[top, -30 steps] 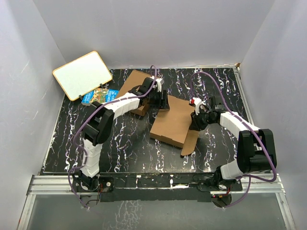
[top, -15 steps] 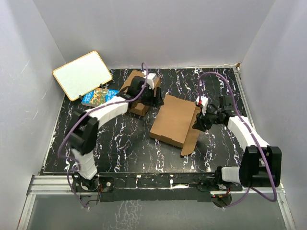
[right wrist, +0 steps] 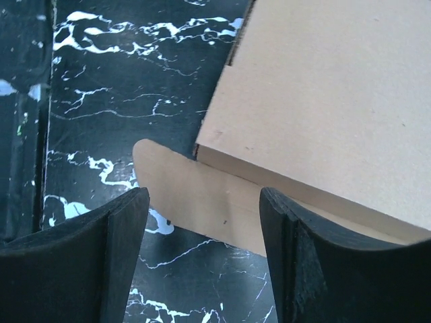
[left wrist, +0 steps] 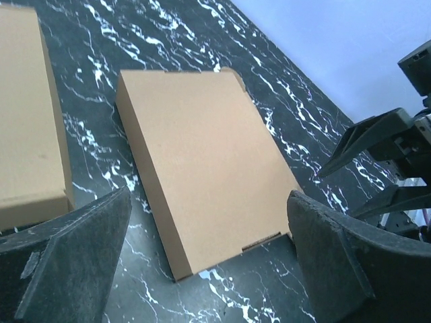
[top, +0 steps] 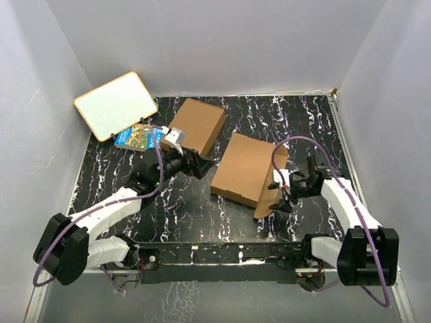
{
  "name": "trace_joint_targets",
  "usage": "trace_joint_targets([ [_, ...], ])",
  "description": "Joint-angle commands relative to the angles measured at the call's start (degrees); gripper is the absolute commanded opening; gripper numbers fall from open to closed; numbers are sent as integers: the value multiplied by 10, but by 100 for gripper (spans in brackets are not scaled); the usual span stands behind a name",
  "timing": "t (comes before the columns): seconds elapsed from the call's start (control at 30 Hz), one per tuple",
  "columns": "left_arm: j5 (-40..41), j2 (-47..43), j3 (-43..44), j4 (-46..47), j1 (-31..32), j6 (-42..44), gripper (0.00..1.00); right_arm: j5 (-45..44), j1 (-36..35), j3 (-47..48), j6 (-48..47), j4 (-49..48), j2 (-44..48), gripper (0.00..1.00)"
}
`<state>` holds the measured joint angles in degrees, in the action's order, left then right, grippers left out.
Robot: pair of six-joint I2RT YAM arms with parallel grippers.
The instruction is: Fold the paper box
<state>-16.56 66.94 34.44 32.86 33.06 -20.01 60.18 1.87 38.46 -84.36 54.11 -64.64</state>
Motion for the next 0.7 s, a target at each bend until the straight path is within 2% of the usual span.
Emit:
trace_joint_targets([
  [0.0,-25,-23,-36,64,-5,-42,97,30,-3,-6,-163,77,30,72],
  [0.13,-8,-22,-54,85,-4,-55,96,1,-13,-21,-221,108,41,70],
  [0.27,-2,-12,-66,111,-3,-75,94,-36,-28,-41,-245,97,59,69],
  [0.43,0,6,-64,115,2,-91,92,-79,-40,-57,-249,45,140,75],
  [0.6,1,10,-70,125,4,-103,91,-88,-71,-102,-292,34,195,74],
  [0.67,0,10,-72,122,5,-105,91,-92,-87,-122,-305,28,216,70],
])
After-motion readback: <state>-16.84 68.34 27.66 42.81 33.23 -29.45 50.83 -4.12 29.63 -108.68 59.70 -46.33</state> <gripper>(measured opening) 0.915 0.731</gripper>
